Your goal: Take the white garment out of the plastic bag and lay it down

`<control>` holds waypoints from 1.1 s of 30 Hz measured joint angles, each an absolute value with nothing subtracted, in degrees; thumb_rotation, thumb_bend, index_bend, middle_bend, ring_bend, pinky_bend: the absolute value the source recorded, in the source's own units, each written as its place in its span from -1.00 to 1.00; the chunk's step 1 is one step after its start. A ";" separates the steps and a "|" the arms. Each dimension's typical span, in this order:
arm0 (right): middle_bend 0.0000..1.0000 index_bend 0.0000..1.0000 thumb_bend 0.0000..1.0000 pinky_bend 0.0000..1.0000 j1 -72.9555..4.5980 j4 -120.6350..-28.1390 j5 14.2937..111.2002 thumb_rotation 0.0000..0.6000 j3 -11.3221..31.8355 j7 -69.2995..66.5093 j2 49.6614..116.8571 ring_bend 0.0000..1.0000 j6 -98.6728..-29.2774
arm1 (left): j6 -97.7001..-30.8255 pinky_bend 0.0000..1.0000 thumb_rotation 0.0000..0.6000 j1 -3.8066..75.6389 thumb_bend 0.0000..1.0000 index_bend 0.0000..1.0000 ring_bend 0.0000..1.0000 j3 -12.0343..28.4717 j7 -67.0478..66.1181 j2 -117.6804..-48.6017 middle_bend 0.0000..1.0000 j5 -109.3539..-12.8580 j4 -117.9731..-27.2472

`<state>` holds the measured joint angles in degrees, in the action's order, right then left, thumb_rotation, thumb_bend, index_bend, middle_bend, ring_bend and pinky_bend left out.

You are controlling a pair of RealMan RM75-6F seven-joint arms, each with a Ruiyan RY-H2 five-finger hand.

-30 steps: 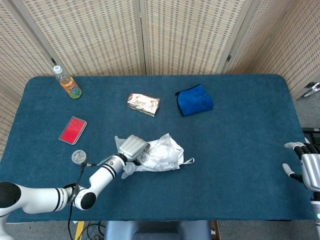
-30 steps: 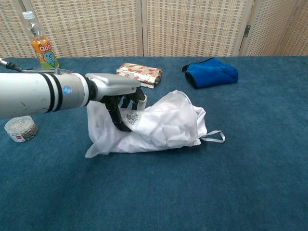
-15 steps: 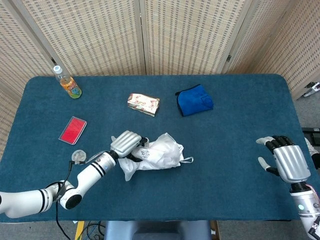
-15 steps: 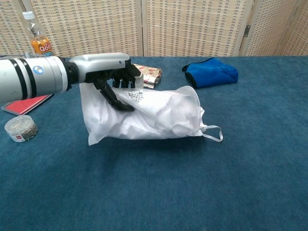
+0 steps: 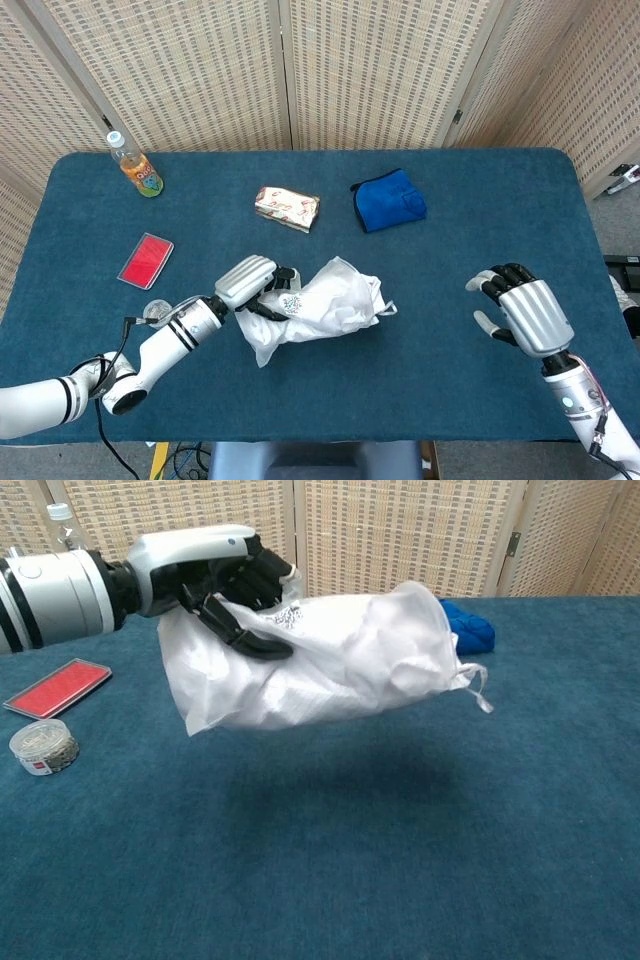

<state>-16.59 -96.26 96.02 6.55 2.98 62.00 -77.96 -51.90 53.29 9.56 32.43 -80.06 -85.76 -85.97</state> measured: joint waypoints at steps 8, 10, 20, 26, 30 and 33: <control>-0.31 -0.17 -0.42 -0.39 -19.17 -94.60 99.28 1.00 6.94 4.04 64.97 -0.47 -78.87 | -55.97 0.30 1.00 54.09 -0.40 0.20 0.23 10.08 40.00 -77.65 0.24 -91.51 -89.04; -0.37 -0.17 -0.43 -0.39 -19.54 -94.26 99.55 1.00 7.05 4.53 65.58 -0.53 -79.03 | -56.13 0.30 1.00 54.32 -0.40 0.19 0.23 10.12 40.09 -77.50 0.24 -91.59 -89.38; -0.52 -0.17 -0.48 -0.44 -22.34 -94.15 100.29 1.00 6.76 5.23 69.58 -0.67 -77.48 | -56.47 0.30 1.00 54.85 -0.40 0.19 0.23 10.40 38.01 -76.99 0.24 -90.81 -90.75; -0.56 -0.17 -0.49 -0.47 -23.59 -93.71 100.71 1.00 7.02 5.10 71.65 -0.70 -77.89 | -56.28 0.30 1.00 55.10 -0.40 0.19 0.23 10.48 36.67 -76.63 0.24 -90.24 -91.87; -0.56 -0.17 -0.49 -0.47 -23.88 -93.38 101.13 1.00 7.44 4.90 72.34 -0.70 -79.43 | -56.13 0.30 1.00 55.21 -0.40 0.19 0.23 10.43 35.93 -76.39 0.24 -89.93 -92.40; -0.56 -0.17 -0.49 -0.47 -24.28 -93.30 100.89 1.00 7.68 5.07 72.58 -0.70 -79.47 | -56.03 0.30 1.00 55.31 -0.40 0.19 0.23 10.45 35.70 -76.34 0.24 -89.68 -92.81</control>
<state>-24.28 -93.30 100.89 7.68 5.07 72.58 -79.47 -56.03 55.31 10.45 35.70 -76.34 -89.68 -92.81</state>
